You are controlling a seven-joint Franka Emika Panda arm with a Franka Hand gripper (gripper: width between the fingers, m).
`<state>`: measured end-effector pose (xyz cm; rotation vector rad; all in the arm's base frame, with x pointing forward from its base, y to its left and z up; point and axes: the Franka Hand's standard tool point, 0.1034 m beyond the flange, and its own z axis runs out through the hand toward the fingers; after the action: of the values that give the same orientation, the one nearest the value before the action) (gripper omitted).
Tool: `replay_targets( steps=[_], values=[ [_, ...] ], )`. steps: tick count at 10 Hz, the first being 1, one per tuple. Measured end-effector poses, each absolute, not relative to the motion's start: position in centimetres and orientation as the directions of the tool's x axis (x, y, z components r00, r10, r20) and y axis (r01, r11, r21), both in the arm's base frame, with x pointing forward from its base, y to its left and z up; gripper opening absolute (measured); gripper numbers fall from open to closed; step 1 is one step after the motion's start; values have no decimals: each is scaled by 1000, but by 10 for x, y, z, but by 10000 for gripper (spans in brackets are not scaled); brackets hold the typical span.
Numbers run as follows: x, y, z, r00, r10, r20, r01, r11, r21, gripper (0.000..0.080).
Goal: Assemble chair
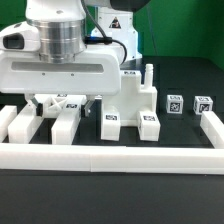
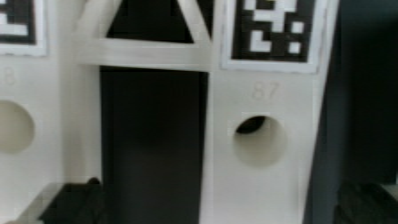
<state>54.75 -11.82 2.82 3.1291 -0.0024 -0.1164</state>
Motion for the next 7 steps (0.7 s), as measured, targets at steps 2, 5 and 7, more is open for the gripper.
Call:
replay_targets(
  steps=[2, 5, 7],
  values=[
    [547, -115, 27, 997, 2, -76, 3, -1000, 8, 649],
    [545, -113, 22, 996, 5, -85, 6, -1000, 7, 649],
    [545, -114, 22, 996, 6, -85, 6, -1000, 7, 649]
  ],
)
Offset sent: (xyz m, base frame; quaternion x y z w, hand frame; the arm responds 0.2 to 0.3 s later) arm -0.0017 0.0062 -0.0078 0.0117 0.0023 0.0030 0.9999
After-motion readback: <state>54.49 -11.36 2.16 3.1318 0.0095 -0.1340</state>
